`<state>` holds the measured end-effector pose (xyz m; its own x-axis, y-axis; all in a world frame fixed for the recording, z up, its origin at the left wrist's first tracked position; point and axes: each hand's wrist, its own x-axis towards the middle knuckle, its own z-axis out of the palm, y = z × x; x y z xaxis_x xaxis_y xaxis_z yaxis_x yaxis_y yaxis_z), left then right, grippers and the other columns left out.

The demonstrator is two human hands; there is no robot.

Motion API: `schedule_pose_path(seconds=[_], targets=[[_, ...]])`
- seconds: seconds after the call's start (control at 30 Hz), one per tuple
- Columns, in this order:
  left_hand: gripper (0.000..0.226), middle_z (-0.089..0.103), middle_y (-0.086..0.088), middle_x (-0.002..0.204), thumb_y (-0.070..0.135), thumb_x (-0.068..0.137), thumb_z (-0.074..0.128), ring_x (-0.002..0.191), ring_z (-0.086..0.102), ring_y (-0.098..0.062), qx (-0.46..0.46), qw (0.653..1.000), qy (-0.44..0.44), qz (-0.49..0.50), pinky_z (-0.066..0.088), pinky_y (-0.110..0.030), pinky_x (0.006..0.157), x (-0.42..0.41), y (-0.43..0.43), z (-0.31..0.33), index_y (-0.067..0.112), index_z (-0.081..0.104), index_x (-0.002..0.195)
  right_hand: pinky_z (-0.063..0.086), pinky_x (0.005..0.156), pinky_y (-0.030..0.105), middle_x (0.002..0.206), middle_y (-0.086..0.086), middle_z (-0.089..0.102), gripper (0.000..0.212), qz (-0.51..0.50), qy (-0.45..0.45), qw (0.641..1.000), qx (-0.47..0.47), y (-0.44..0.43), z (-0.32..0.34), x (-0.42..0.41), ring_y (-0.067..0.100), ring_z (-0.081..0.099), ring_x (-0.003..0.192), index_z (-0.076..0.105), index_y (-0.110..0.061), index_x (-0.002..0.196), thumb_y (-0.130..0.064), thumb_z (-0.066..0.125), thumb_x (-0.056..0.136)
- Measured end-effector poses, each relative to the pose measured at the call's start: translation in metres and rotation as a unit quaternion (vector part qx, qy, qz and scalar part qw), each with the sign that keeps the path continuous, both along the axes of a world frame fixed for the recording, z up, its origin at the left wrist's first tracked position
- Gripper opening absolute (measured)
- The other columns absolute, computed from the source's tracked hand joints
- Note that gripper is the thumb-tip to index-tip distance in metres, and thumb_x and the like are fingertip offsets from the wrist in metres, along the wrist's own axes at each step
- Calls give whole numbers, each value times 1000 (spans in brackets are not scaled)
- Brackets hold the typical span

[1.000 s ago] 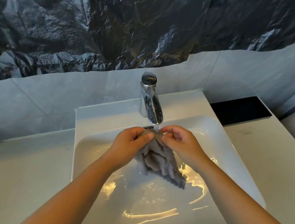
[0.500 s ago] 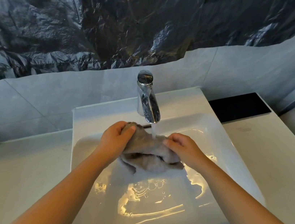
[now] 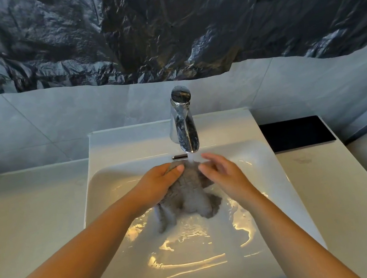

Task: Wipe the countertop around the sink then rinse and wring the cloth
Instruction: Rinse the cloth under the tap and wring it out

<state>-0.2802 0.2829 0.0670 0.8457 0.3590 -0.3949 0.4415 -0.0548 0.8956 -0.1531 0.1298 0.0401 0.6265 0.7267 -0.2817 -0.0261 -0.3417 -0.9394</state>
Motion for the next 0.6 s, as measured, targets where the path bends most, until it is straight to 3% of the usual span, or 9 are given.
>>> schedule_pose_path(seconds=[0.07, 0.17, 0.23, 0.37, 0.43, 0.5, 0.57, 0.6], targets=[[31, 72, -2, 104, 41, 95, 48, 96, 69, -20, -56, 998, -17, 36, 51, -42, 94, -1, 2, -2, 24, 66, 112, 48, 96, 30, 125, -10, 61, 48, 17, 79, 997, -10, -3, -14, -13, 3, 56, 113, 55, -37, 125, -59, 55, 82], [33, 72, -8, 105, 42, 95, 46, 97, 69, -25, -127, 990, -27, 54, 50, -45, 95, -3, 5, -2, 21, 64, 112, 45, 103, 44, 123, -5, 64, 63, 29, 169, 984, -44, -5, -36, -27, 15, 60, 115, 57, -34, 124, -75, 50, 77], [33, 72, -8, 104, 42, 95, 46, 97, 69, -25, -127, 989, -27, 68, 51, -45, 94, -3, 8, -3, 20, 65, 111, 45, 103, 44, 118, 0, 67, 56, 31, 164, 984, -59, -5, -36, -30, 19, 62, 113, 62, -26, 120, -68, 50, 83], [31, 71, -4, 101, 48, 93, 48, 96, 66, -23, -23, 993, 6, 119, 50, -45, 95, -3, 17, -10, 25, 68, 103, 51, 94, 42, 103, 6, 72, 36, -23, 135, 990, -16, -2, -26, -23, 24, 66, 100, 68, -16, 105, -47, 54, 91], [32, 70, -5, 101, 53, 90, 49, 95, 65, -23, 54, 995, 65, 49, 51, -43, 94, -5, 18, -14, 27, 67, 98, 50, 92, 44, 103, 8, 72, 37, -47, 123, 991, 16, 2, -17, -21, 27, 67, 100, 66, -16, 107, -48, 52, 92], [57, 65, -11, 113, 62, 83, 51, 100, 62, -25, 153, 975, 154, -58, 50, -38, 93, -5, 13, -17, 16, 58, 117, 47, 92, 50, 105, 15, 70, 38, -61, 133, 988, 47, 8, -8, -18, 33, 65, 102, 63, -14, 109, -45, 45, 97], [91, 55, -13, 132, 72, 75, 51, 112, 58, -28, 106, 972, 185, -99, 48, -40, 98, -5, 8, -20, 15, 31, 143, 50, 90, 45, 104, 17, 69, 36, -87, 170, 979, 76, 14, 2, -16, 30, 65, 102, 60, -8, 110, -36, 40, 101], [92, 55, -10, 132, 75, 73, 51, 113, 58, -26, 59, 978, 170, -110, 47, -41, 99, -6, 6, -22, 21, 29, 144, 52, 87, 40, 102, 16, 69, 36, -89, 186, 975, 87, 17, 5, -14, 27, 66, 100, 60, -6, 109, -33, 38, 101]])
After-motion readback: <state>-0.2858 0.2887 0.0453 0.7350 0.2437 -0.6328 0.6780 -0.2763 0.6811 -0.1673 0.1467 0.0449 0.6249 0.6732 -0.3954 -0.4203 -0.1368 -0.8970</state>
